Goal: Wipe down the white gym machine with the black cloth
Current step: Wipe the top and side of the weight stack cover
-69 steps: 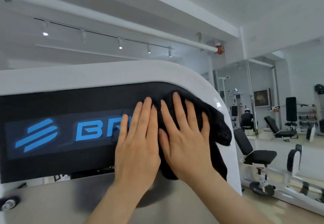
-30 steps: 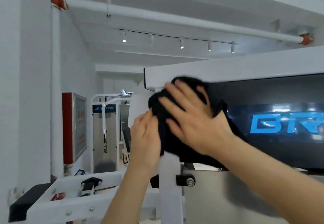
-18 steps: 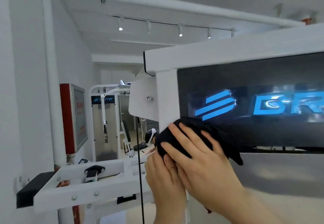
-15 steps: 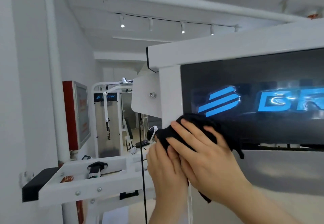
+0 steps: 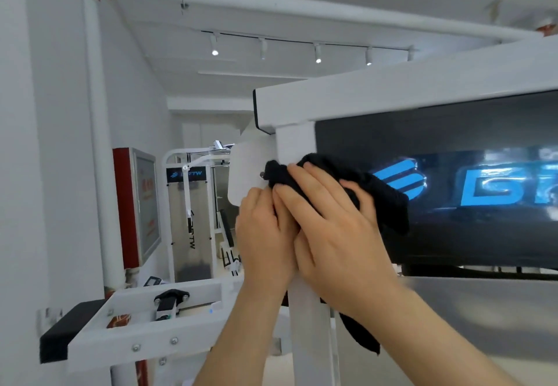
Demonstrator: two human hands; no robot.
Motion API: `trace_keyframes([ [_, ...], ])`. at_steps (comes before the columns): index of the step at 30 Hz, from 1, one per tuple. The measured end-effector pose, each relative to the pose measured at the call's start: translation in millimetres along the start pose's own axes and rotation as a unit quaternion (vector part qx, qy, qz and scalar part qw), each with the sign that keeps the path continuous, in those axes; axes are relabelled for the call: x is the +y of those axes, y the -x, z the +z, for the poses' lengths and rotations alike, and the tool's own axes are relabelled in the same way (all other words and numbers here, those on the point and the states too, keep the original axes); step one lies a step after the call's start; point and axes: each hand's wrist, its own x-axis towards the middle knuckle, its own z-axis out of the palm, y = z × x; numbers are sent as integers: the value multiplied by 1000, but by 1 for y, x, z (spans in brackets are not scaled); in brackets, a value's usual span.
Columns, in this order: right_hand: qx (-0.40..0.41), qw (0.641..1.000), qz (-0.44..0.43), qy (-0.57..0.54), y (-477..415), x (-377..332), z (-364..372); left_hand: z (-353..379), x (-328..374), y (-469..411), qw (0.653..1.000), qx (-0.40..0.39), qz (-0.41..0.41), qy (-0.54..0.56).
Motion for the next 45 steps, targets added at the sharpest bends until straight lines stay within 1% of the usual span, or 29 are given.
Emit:
trace_keyframes([
  [2, -21, 1000, -20, -3, 10, -4, 3, -20, -5, 10, 996, -55, -38, 51],
  [3, -26, 999, -27, -3, 10, -6, 4, -30, -4, 6, 995, -80, -38, 54],
  [4, -27, 999, -28, -1, 6, -7, 5, -37, -5, -4, 996, -82, -20, 39],
  [5, -23, 999, -22, 1, 0, -8, 6, -42, -5, -19, 999, -52, 7, 9],
  [7, -11, 1000, 4, 13, -15, -13, 7, -39, -1, -52, 997, 34, 53, -53],
  [8, -6, 1000, 16, 23, -21, -16, 7, -35, 1, -66, 993, 51, 63, -87],
  [9, -4, 999, 21, 33, -25, -19, 9, -29, 1, -74, 988, 44, 63, -131],
  [11, -10, 999, 15, 42, -25, -26, 15, -22, -2, -80, 973, 0, 64, -223],
  [14, -15, 999, -5, 45, -10, -27, 22, -28, -6, -87, 931, -65, 178, -313],
  [16, -17, 999, -11, 46, -3, -25, 24, -32, -5, -101, 925, -148, 201, -287],
  [17, -16, 999, -11, 46, -2, -26, 25, -32, -5, -108, 931, -177, 203, -246],
  [18, -16, 999, -12, 46, -2, -27, 27, -30, -7, -114, 941, -187, 198, -200],
  [19, -16, 999, -12, 44, -3, -29, 29, -28, -9, -119, 953, -180, 184, -158],
  [21, -11, 999, -3, 33, -5, -32, 31, -22, -20, -124, 974, -137, 160, -78],
  [23, -5, 1000, 4, 29, -7, -37, 34, -16, -28, -118, 988, -67, 137, -8],
  [24, -3, 999, 6, 32, -9, -39, 36, -12, -30, -113, 992, -32, 114, 32],
  [26, -8, 999, 11, 39, -10, -44, 37, -9, -34, -97, 992, 18, 53, 111],
  [28, -24, 999, 13, 38, -11, -48, 37, -10, -44, -77, 987, 59, 6, 148],
  [30, -44, 998, 12, 38, -8, -48, 36, -13, -57, -57, 987, 87, -20, 132],
  [31, -55, 998, 9, 39, -4, -48, 36, -17, -62, -45, 989, 87, -33, 118],
  [34, -62, 997, -7, 48, 7, -46, 37, -29, -64, -27, 995, 36, -49, 79],
  [35, -61, 997, -13, 50, 11, -45, 38, -33, -60, -29, 997, 17, -40, 60],
  [37, -46, 998, -14, 45, 12, -44, 37, -36, -49, -45, 1000, -20, 11, 19],
  [38, -32, 999, -5, 40, 10, -42, 36, -31, -43, -58, 998, -39, 45, 11],
  [40, -13, 999, 20, 35, 2, -39, 31, -14, -32, -77, 994, -76, 77, 3],
  [42, -3, 999, 38, 36, -1, -34, 27, 4, -28, -81, 995, -50, 88, -26],
  [44, -10, 998, 34, 45, 8, -32, 29, 11, -40, -65, 992, -1, 106, -68],
  [45, -22, 998, 25, 56, 16, -31, 31, 11, -51, -51, 991, 8, 107, -85],
])
